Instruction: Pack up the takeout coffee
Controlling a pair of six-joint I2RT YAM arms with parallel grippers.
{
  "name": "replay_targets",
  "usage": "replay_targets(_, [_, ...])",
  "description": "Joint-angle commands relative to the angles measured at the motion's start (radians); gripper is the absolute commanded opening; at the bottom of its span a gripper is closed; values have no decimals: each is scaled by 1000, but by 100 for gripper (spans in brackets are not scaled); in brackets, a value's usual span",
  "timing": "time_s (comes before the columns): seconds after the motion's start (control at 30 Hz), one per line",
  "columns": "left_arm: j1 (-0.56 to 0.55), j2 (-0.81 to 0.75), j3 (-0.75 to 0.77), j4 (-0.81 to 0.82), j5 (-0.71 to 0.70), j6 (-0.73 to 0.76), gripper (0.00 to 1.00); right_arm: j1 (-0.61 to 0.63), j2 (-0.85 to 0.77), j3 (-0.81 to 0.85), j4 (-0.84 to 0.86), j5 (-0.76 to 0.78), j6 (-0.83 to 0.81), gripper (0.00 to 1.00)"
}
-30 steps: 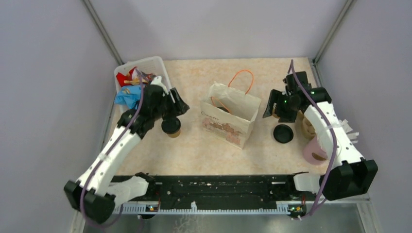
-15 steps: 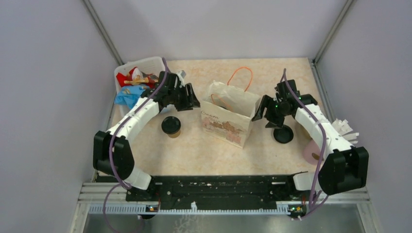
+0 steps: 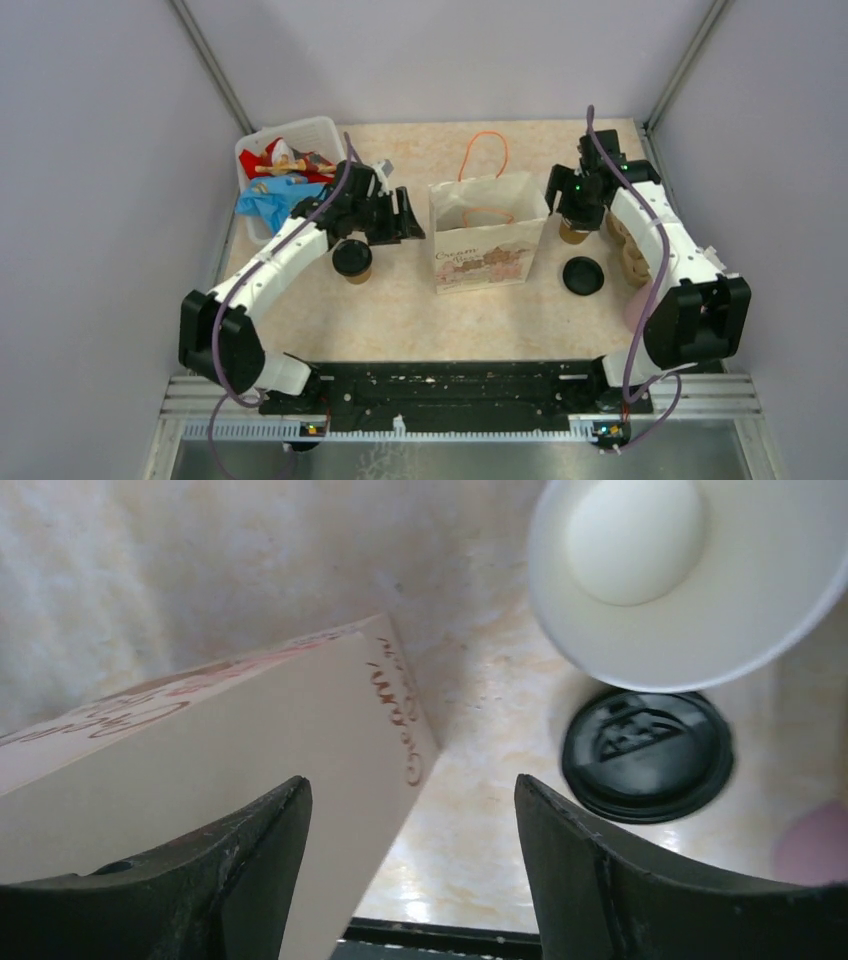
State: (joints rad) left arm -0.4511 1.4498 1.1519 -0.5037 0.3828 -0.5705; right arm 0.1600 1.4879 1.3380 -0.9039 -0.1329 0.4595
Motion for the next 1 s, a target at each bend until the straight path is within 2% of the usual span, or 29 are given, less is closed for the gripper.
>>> replay_targets(0.0, [39,-158,82,-213,-177,88,76,-6,-64,59,-136,220,-126,76])
replay_targets(0.13, [87,-244,115,-373,-363,188,97,-5,-184,-3,-188,250,-146,79])
replay_targets(0.2, [131,-240,113,-418,-434,230,98,-5,-250,-33,-199,209,-144,80])
replay_targets(0.3, [188,-180,128,-457,-467,280,98,-5,-314,-52,-224,87,-137,81])
replay_targets(0.53, [262,-92,114,-357,-407,378,98,-4,-438,-131,-215,-92,-132,82])
replay_targets(0.6, [304,-64,137,-385,-373,378,92,-3,-454,-143,-223,-107,-132,82])
replay_targets(0.7, [349,-73,89,-355,-296,403,81,-4,-468,-143,-234,-109,-134,81])
replay_targets(0.8, [378,-52,60,-358,-244,415,62,-4,-476,-142,-232,-116,-133,81])
replay_targets(0.83, [382,-46,52,-353,-225,417,59,-4,-476,-141,-232,-121,-133,81])
replay_targets(0.97, [392,-11,21,-324,-187,426,60,-4,-463,-135,-230,-131,-132,81])
